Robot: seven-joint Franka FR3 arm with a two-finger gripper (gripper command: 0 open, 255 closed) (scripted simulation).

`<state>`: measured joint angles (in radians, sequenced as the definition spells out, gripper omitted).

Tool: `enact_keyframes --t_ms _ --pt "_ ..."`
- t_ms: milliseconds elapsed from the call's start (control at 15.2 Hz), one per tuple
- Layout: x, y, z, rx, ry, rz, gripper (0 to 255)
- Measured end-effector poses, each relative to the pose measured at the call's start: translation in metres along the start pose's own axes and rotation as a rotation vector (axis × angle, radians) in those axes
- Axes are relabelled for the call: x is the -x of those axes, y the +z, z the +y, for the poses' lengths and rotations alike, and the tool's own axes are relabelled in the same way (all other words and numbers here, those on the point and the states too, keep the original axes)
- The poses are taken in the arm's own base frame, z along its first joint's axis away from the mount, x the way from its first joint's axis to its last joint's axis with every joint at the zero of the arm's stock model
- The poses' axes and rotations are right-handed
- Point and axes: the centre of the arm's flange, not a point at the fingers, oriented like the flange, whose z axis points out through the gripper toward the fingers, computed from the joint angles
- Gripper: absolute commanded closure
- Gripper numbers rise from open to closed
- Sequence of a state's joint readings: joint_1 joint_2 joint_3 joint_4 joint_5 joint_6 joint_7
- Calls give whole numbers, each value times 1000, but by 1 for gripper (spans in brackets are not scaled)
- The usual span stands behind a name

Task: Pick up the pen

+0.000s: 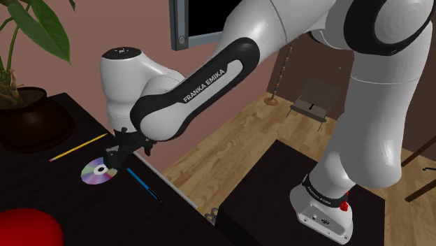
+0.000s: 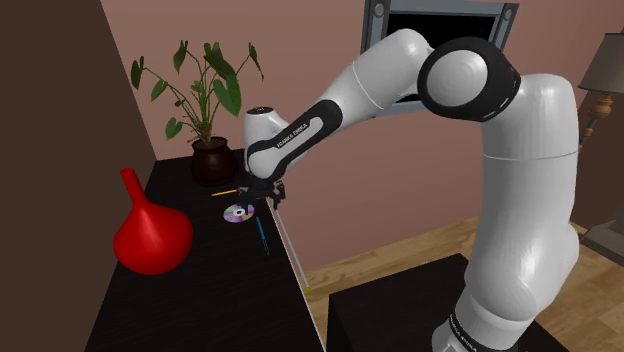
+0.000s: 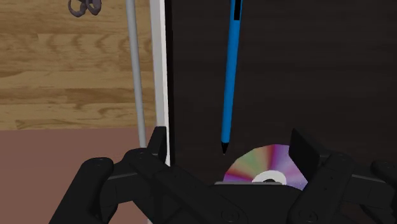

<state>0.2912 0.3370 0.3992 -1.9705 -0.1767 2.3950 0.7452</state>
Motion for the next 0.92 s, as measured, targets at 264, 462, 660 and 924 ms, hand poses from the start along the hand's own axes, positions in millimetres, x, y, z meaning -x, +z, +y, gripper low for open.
enact_keyframes --t_ms 264,462,660,924 --pt "2 22 -8 -4 -5 2 0" --pt "3 38 -7 -4 -5 3 0" --pt "3 45 -6 -4 -5 3 255" --pt "3 45 -6 -4 -5 3 255"
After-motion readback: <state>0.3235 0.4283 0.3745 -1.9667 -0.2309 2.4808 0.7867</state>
